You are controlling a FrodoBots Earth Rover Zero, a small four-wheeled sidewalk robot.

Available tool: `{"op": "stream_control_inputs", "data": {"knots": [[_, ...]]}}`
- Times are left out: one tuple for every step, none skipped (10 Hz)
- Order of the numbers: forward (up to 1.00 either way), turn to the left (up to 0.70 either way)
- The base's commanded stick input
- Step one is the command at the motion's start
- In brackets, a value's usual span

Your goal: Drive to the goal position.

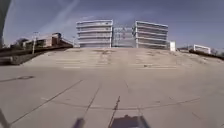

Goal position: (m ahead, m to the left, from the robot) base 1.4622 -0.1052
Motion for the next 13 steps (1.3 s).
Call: {"op": "stream_control_inputs", "data": {"knots": [[0.7,0.0],[0.7,0.0],[0.7,0.0],[0.7,0.0],[0.7,0.0],[0.7,0.0],[0.7,0.0],[0.7,0.0],[0.7,0.0],[0.7,0.0],[0.7,0.0],[0.7,0.0],[0.7,0.0]]}}
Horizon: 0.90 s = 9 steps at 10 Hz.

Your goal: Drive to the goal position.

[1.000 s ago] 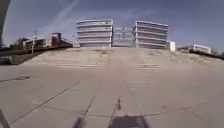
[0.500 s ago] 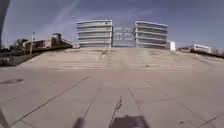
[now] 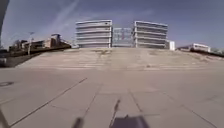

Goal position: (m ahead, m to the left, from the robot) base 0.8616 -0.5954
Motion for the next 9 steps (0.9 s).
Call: {"op": "stream_control_inputs", "data": {"knots": [[0.7,0.0],[0.7,0.0],[0.7,0.0],[0.7,0.0],[0.7,0.0],[0.7,0.26],[0.7,0.25],[0.7,0.24],[0.7,0.22]]}}
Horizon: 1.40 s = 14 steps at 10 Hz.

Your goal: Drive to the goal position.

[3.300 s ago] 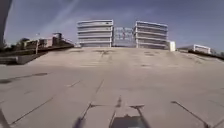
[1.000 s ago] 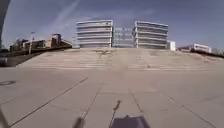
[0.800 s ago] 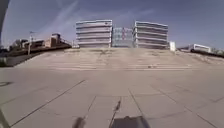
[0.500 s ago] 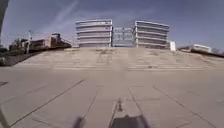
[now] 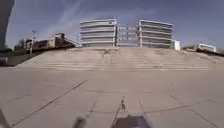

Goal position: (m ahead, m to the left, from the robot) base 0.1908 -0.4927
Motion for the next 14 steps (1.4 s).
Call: {"op": "stream_control_inputs", "data": {"knots": [[0.7,0.2],[0.7,0.19],[0.7,0.17],[0.7,0.15],[0.7,0.14],[0.7,0.12],[0.7,0.1],[0.7,0.09],[0.7,0.07],[0.7,0.05],[0.7,0.04],[0.7,0.02],[0.7,0.0],[0.63,0.0]]}}
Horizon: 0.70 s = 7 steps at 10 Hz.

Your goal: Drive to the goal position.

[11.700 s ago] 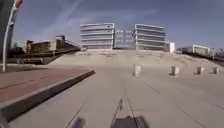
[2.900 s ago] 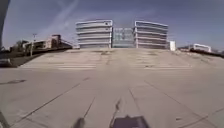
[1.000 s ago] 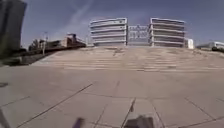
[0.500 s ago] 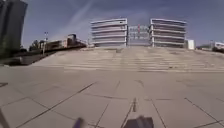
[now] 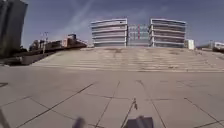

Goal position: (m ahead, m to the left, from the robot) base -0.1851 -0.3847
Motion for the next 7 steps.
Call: {"op": "stream_control_inputs", "data": {"knots": [[0.54,0.0],[0.45,0.0],[0.36,0.0],[0.27,0.0],[0.18,0.0],[0.09,0.0],[0.0,0.0]]}}
